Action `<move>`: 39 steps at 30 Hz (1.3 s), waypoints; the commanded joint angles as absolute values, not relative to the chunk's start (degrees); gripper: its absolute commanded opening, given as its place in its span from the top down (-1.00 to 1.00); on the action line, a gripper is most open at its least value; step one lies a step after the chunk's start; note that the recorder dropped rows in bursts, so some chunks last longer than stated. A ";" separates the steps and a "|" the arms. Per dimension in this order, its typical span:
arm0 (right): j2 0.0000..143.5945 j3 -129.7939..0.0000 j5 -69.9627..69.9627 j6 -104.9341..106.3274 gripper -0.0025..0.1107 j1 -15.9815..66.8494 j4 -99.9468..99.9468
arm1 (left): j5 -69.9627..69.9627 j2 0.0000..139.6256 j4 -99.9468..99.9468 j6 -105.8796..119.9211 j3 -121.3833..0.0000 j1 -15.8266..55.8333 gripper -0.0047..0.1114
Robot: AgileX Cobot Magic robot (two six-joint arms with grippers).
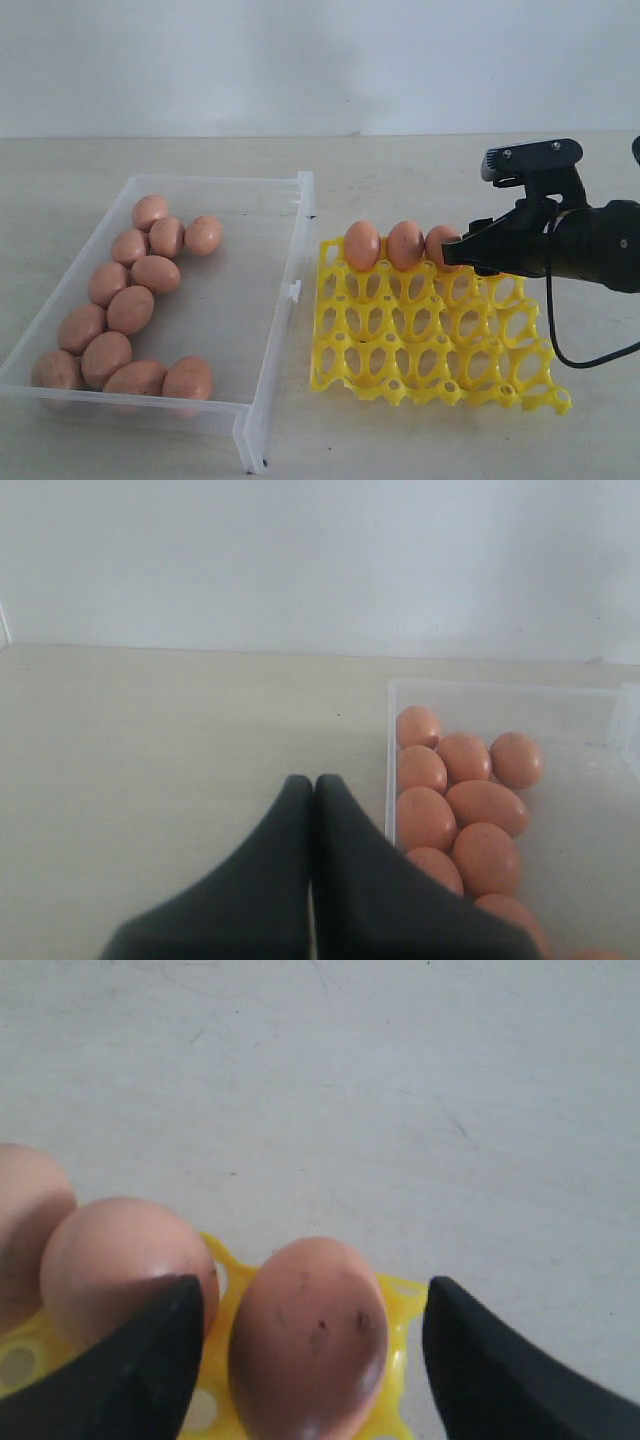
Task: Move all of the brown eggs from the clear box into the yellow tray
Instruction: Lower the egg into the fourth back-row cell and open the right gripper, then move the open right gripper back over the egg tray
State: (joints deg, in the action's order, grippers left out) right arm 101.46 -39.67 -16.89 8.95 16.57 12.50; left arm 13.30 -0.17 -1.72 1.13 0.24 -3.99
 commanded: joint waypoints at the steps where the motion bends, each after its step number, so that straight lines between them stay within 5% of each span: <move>1: 100.72 -39.62 -16.32 8.88 -0.19 16.68 12.22 | 13.30 0.00 -2.03 1.16 0.00 -4.04 0.99; 26: 86.34 -39.62 -11.45 7.68 -0.13 17.41 12.22 | 13.30 0.00 -2.03 1.16 0.00 -4.04 0.99; 39: 88.93 -60.78 13.56 13.32 -0.13 42.89 13.74 | 13.30 0.00 -2.03 1.16 0.00 -4.04 0.99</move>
State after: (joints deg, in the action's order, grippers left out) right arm 86.39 -54.73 7.70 11.58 37.51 13.78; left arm 13.30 -0.17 -1.72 1.13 0.24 -3.99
